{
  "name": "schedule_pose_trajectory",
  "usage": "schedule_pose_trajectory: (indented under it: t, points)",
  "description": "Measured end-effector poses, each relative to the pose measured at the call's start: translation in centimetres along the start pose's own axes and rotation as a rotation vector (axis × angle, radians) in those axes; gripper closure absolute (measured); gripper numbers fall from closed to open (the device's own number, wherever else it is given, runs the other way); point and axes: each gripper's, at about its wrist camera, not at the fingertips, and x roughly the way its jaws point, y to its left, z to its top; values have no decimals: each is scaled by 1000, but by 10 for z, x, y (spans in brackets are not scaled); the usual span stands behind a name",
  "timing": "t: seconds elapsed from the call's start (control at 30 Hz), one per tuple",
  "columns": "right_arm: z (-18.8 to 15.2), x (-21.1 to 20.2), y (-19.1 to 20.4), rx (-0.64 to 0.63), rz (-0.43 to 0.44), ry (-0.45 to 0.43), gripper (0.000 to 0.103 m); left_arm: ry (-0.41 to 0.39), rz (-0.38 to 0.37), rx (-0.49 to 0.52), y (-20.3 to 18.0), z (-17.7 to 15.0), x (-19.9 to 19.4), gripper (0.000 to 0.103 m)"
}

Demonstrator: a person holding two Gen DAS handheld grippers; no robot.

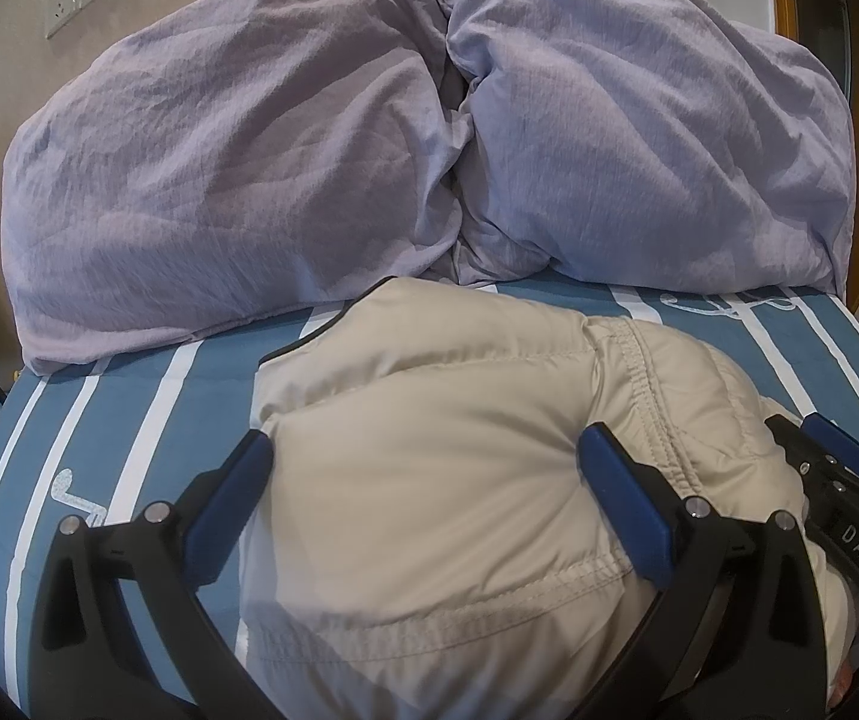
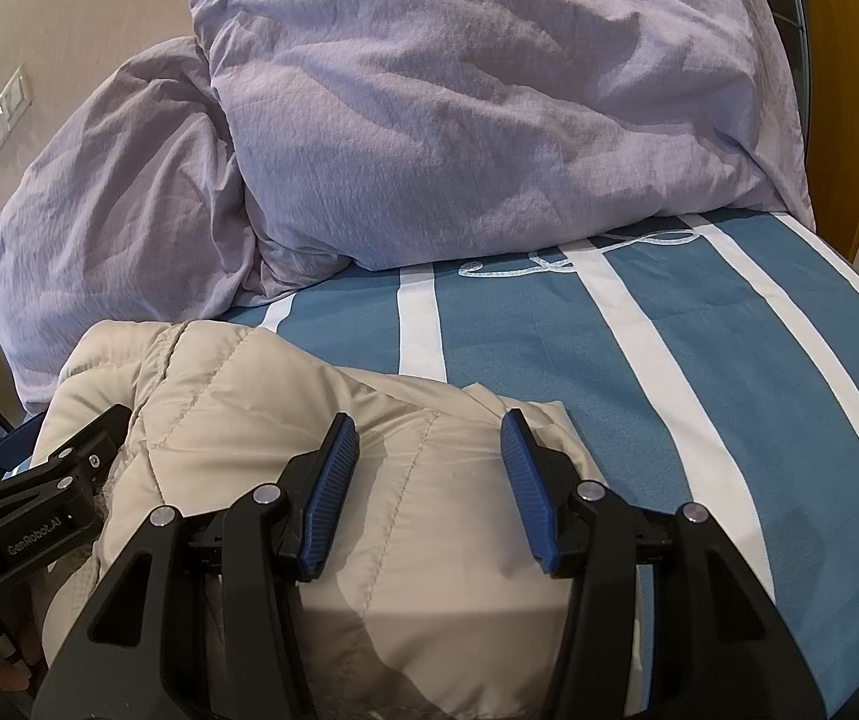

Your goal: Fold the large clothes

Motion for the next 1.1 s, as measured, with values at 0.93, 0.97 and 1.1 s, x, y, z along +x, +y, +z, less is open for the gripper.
schedule_pose_trajectory:
  t: [0.93, 0.97, 1.1]
  points:
    - [2, -61, -38, 29, 33, 113, 10, -11, -117, -54, 62, -24, -66, 2]
    - [0, -62, -43, 42, 57, 131, 10, -15, -120, -43, 65, -26, -70, 2]
    - [-6, -64, -54, 81, 147, 202, 9, 6, -164, -40, 80, -40, -76, 2]
